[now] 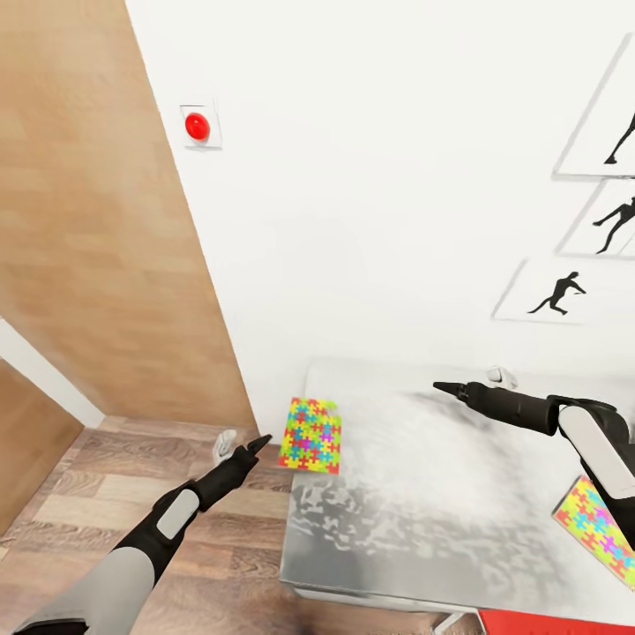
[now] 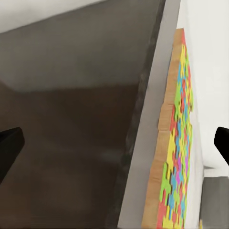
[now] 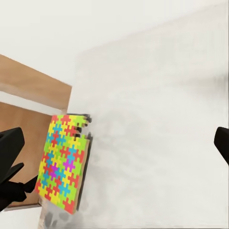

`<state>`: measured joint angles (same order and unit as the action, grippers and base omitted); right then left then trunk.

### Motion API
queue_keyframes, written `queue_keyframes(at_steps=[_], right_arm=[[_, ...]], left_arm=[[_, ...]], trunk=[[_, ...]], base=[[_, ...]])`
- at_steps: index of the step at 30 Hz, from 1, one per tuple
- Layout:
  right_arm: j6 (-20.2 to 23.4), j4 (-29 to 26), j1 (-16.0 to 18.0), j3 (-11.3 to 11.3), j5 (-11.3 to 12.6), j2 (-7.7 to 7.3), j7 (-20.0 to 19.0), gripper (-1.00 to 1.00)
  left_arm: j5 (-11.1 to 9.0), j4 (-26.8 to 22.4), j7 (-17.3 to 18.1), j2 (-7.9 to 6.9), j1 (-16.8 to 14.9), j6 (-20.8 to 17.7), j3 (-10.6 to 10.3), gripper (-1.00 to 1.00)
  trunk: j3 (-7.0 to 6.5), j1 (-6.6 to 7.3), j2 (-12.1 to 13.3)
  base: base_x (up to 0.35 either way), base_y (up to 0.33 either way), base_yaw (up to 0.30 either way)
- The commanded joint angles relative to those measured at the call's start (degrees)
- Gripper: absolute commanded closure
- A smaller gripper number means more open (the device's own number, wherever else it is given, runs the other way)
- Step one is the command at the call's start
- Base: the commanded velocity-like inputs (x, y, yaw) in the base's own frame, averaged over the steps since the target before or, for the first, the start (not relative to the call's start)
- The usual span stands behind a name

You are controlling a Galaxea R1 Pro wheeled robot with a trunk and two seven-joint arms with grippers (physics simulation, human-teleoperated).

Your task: Put all the toys in the child's room - the three board games (two on the bed and one on the table), the two jigsaw puzzles on the table, and the tennis ball on the table - inside the toy box on the table in the child's room.

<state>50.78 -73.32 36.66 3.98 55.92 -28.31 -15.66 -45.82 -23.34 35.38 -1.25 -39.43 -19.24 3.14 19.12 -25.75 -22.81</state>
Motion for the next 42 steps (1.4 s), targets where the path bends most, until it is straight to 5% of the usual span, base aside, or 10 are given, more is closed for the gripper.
queue_keyframes(at_steps=[1, 42], right_arm=[[0.1, 0.0, 0.1, 0.1, -0.4, -0.03, -0.4, -1.0], [0.1, 0.0, 0.1, 0.1, -0.2, -0.08, -0.3, -1.0]], left_arm=[[-0.3, 0.0, 0.1, 0.01, 0.0, -0.5, 0.2, -1.0], [-0.3, 1.2, 0.1, 0.11, -0.7, -0.6, 0.2, -1.0]], trunk=[[0.1, -0.03, -0.1], [0.1, -0.03, -0.1]], base=[[0.0, 0.0, -0.214], [0.0, 0.0, -0.077]])
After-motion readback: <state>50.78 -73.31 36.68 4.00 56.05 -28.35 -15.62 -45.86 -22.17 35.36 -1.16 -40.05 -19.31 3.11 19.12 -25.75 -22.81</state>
